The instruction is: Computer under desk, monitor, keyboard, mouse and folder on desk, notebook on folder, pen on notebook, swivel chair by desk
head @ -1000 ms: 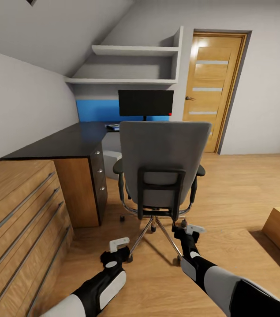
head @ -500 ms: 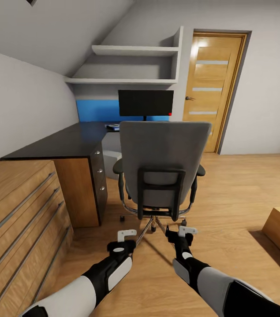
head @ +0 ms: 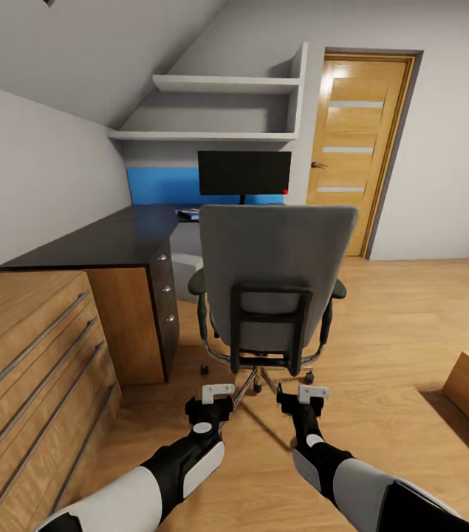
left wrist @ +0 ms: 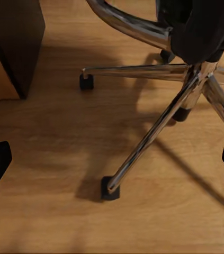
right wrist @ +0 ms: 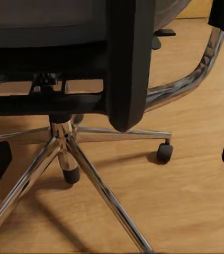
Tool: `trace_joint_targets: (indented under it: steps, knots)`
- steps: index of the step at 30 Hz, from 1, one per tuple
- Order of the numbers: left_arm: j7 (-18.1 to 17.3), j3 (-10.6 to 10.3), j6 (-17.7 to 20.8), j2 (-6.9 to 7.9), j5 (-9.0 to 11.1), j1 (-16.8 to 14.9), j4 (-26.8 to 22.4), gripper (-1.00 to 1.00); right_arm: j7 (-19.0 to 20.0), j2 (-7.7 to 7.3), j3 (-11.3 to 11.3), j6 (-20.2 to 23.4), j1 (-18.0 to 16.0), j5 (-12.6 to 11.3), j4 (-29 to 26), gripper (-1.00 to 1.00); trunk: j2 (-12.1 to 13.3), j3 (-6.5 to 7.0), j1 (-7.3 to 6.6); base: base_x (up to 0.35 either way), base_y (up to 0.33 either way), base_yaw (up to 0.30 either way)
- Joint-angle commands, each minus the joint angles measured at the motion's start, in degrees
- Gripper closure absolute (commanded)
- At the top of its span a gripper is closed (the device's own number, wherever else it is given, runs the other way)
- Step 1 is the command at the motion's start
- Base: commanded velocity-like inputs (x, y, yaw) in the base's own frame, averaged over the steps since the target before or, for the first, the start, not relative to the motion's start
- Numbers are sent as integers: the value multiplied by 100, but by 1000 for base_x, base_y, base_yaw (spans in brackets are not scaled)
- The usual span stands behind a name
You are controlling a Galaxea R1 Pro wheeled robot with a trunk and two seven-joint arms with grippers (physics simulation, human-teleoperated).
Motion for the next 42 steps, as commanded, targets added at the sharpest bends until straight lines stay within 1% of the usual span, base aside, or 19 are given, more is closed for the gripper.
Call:
trace_joint_targets:
  steps: [1, 4, 9, 15, 17, 20, 24, 38, 42]
  knots:
    - [34, -86, -43, 0, 59, -10, 6, -100, -45, -2, 48, -21, -2, -14, -3, -100, -2, -6, 2, 292, 0, 0]
    - [33, -179, -52, 0, 59, -10, 7, -100, -46, -5, 46, -52, 4, -11, 0, -100, -2, -6, 2, 303, 0, 0]
    - [32, -261, -58, 0, 59, -10, 8, -100, -47, -9, 45, -78, 6, -12, 5, -100, -2, -6, 2, 314, 0, 0]
    - [20, -410, -65, 0, 59, -10, 8, -100, -48, -10, 43, -93, 9, -15, 7, -100, -2, -6, 2, 320, 0, 0]
    - [-144, -461, -63, 0, 59, -10, 8, -100, -48, -10, 42, -94, 10, -16, 7, -100, -2, -6, 2, 322, 0, 0]
    - [-516, -476, -45, 0, 59, -10, 27, -100, -48, -11, 40, -95, 10, -16, 7, -100, -2, -6, 2, 322, 0, 0]
    - [-693, -479, -36, 0, 59, -10, 112, -100, -48, -11, 36, -95, 10, -16, 7, -100, -2, -6, 2, 322, 0, 0]
    - [-715, -479, -43, 0, 68, -10, 201, -100, -48, -11, 36, -95, 10, -16, 7, -100, -2, -6, 2, 322, -35, 6]
    - [-715, -479, -51, 0, 68, -10, 231, -100, -48, -43, 39, -95, 10, -16, 7, -100, -2, -6, 2, 322, -112, 34]
